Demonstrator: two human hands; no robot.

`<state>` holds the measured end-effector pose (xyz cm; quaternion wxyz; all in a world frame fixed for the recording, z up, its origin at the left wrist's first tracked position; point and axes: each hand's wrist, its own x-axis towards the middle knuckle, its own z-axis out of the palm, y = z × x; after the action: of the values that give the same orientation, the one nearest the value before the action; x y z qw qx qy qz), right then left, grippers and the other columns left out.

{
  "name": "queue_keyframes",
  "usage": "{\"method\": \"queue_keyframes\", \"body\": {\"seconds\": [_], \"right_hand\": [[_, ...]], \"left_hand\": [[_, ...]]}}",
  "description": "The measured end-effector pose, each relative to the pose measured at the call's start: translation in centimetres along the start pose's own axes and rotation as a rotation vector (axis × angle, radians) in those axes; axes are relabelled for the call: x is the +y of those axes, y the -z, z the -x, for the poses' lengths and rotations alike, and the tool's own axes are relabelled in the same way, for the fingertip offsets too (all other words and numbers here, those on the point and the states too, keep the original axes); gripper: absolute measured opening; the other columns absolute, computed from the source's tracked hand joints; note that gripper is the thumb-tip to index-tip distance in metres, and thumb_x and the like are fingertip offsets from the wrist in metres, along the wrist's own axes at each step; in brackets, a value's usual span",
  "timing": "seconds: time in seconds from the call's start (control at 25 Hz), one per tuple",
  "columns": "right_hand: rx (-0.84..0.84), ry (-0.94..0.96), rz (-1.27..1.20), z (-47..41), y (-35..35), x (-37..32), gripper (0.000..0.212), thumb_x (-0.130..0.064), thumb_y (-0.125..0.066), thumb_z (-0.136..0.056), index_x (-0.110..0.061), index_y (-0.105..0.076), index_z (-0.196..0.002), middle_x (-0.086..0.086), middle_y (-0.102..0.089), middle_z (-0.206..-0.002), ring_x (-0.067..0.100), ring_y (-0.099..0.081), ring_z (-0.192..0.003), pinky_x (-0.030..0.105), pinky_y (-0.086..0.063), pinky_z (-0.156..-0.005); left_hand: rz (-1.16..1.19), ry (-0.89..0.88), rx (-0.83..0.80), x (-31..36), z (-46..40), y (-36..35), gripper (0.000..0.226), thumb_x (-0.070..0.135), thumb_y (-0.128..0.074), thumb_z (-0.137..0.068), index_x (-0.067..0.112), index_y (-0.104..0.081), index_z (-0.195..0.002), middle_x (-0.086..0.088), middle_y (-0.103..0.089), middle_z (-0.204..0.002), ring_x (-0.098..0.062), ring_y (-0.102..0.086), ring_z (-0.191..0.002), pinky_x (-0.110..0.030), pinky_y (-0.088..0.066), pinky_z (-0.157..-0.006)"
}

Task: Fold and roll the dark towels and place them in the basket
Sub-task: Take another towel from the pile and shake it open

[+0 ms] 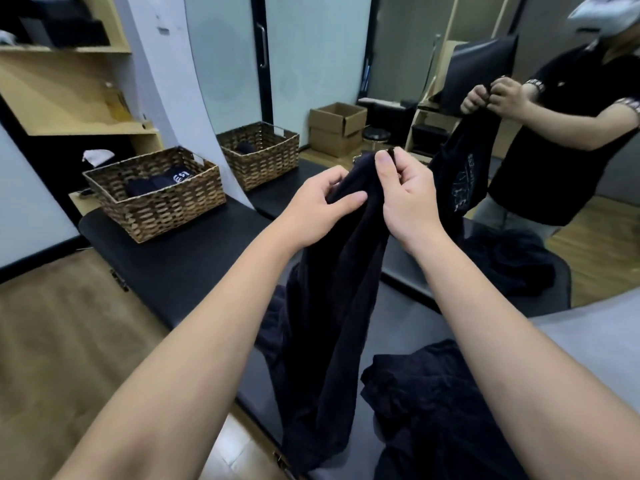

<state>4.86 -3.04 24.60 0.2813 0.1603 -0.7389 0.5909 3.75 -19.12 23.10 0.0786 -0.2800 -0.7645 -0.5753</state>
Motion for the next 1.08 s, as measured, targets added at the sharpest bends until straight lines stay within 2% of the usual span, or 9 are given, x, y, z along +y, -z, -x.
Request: {"method": "queue_keyframes", "body": {"seconds": [0.08, 0.12, 0.28, 0.4, 0.48, 0.6, 0.68, 0.88, 1.08], "right_hand": [[-0.007, 0.003, -0.012, 0.4, -0.4, -0.1, 0.037, -0.02, -0.051, -0.104, -0.009, -0.05, -0.068, -0.008, -0.043, -0.061, 0.001, -0.036, -0.061, 0.022, -0.033, -0.058], [-0.01, -0.01, -0.017, 0.6, -0.7, 0.2, 0.037, -0.019, -0.052, -0.104, -0.011, -0.049, -0.068, -0.013, -0.042, -0.062, 0.0, -0.035, -0.06, 0.02, -0.032, -0.057], [-0.048, -0.138, -0.135, 1.3, -2.6, 1.0, 0.033, -0.029, -0.054, -0.101, -0.001, -0.059, -0.084, 0.006, -0.048, -0.075, 0.017, -0.041, -0.071, 0.032, -0.037, -0.065], [-0.102, -0.414, -0.373, 2.0, -3.7, 0.8, 0.036, -0.036, -0.049, -0.105, -0.009, -0.07, -0.096, 0.009, -0.067, -0.086, 0.023, -0.058, -0.077, 0.036, -0.049, -0.068], [-0.15, -0.512, -0.422, 2.2, -3.9, 1.3, 0.036, -0.038, -0.051, -0.104, -0.009, -0.071, -0.099, 0.012, -0.064, -0.085, 0.028, -0.056, -0.075, 0.038, -0.046, -0.066], [-0.167, -0.437, -0.381, 3.0, -4.6, 2.0, 0.013, -0.022, -0.063, -0.1, -0.014, -0.071, -0.093, 0.0, -0.062, -0.075, 0.013, -0.054, -0.068, 0.036, -0.045, -0.066], [-0.155, -0.41, -0.357, 3.4, -4.9, 2.0, 0.007, -0.016, -0.065, -0.098, -0.015, -0.071, -0.093, 0.0, -0.067, -0.08, 0.011, -0.059, -0.073, 0.033, -0.049, -0.069], [-0.133, -0.482, -0.295, 3.8, -4.9, 2.5, 0.011, -0.015, -0.065, -0.097, -0.013, -0.069, -0.087, 0.004, -0.064, -0.074, 0.012, -0.056, -0.064, 0.03, -0.047, -0.062], [-0.2, -0.416, -0.205, 4.9, -5.6, 3.6, 0.015, -0.022, -0.077, -0.088, -0.018, -0.065, -0.095, 0.002, -0.059, -0.081, 0.014, -0.051, -0.07, 0.029, -0.043, -0.062]], "left_hand": [[0.032, -0.041, 0.075, 0.4, -0.2, 0.0, 0.011, 0.017, -0.069, -0.093, 0.022, -0.06, -0.087, 0.004, -0.062, -0.081, -0.009, -0.055, -0.075, -0.028, -0.046, -0.073], [0.009, -0.056, 0.117, 0.4, -0.3, 0.1, 0.012, 0.017, -0.069, -0.092, 0.023, -0.06, -0.086, 0.005, -0.062, -0.081, -0.009, -0.056, -0.075, -0.029, -0.047, -0.073], [-0.046, -0.009, 0.294, -0.4, 0.3, 1.0, 0.025, 0.012, -0.073, -0.09, 0.026, -0.056, -0.08, 0.013, -0.059, -0.073, -0.001, -0.053, -0.068, -0.021, -0.044, -0.067], [-0.015, 0.023, 0.368, -1.5, 1.3, 1.7, 0.025, 0.013, -0.076, -0.088, 0.024, -0.055, -0.079, 0.003, -0.064, -0.078, -0.006, -0.059, -0.072, -0.024, -0.048, -0.07], [-0.013, 0.041, 0.365, -1.9, 1.7, 1.9, 0.024, 0.013, -0.077, -0.087, 0.023, -0.057, -0.08, -0.001, -0.066, -0.081, -0.008, -0.062, -0.074, -0.025, -0.05, -0.071], [0.016, 0.07, 0.379, -2.3, 2.2, 2.2, 0.02, 0.011, -0.077, -0.088, 0.019, -0.06, -0.08, 0.002, -0.064, -0.079, -0.003, -0.059, -0.067, -0.02, -0.049, -0.064], [0.057, 0.101, 0.38, -2.6, 2.5, 2.3, 0.018, 0.01, -0.076, -0.088, 0.018, -0.063, -0.081, 0.003, -0.064, -0.078, -0.003, -0.057, -0.065, -0.02, -0.048, -0.063], [0.103, 0.188, 0.362, -3.5, 3.4, 2.2, 0.016, 0.002, -0.072, -0.089, 0.016, -0.066, -0.082, 0.002, -0.066, -0.074, -0.007, -0.058, -0.069, -0.021, -0.05, -0.066], [0.114, 0.241, 0.334, -3.9, 4.1, 1.7, 0.022, -0.006, -0.063, -0.092, 0.014, -0.065, -0.083, 0.015, -0.063, -0.059, 0.005, -0.053, -0.056, -0.012, -0.042, -0.057]]}}
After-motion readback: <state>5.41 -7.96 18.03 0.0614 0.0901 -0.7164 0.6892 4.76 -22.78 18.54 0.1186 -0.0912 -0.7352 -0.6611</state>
